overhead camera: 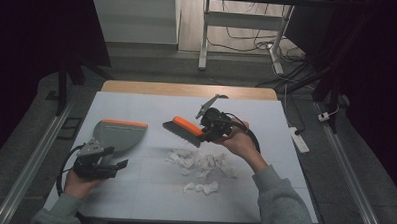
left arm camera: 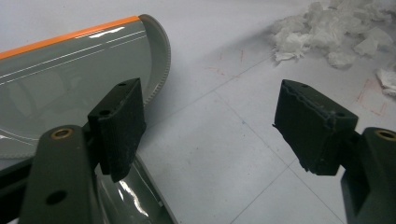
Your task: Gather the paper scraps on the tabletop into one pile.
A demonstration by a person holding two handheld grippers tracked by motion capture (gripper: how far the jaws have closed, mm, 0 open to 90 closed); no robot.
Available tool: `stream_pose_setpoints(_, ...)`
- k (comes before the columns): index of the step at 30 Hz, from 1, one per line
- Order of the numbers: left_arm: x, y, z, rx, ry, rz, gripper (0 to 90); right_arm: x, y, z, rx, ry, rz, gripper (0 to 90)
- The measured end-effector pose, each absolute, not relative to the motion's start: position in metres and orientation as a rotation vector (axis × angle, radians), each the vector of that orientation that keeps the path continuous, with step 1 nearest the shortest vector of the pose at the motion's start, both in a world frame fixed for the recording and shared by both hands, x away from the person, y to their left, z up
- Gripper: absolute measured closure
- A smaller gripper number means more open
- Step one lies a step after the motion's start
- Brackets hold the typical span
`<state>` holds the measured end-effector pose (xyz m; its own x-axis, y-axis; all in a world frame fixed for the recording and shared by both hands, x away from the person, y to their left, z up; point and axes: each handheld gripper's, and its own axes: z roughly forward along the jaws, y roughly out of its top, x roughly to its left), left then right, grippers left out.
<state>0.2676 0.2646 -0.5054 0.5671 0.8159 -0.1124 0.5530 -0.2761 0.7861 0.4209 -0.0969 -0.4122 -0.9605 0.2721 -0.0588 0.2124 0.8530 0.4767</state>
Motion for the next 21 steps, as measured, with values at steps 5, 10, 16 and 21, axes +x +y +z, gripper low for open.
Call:
stream_pose_setpoints(5,0.267,0.264,-0.505,1.969,1.097,0.404,25.8,0.397,-0.069,-0.413,0.390,2.986,0.771,70.6)
stream_pose_setpoints(10,0.267,0.264,-0.505,1.971,1.094,0.403,25.8,0.383,-0.039,-0.434,0.394,3.067,0.658,70.6)
stream_pose_setpoints(16,0.267,0.265,-0.505,1.970,1.094,0.402,25.8,0.394,-0.023,-0.457,0.623,3.137,0.631,70.7)
stream_pose_setpoints(21,0.267,0.265,-0.506,1.969,1.095,0.400,25.8,0.406,-0.034,-0.463,0.846,3.112,0.589,70.7)
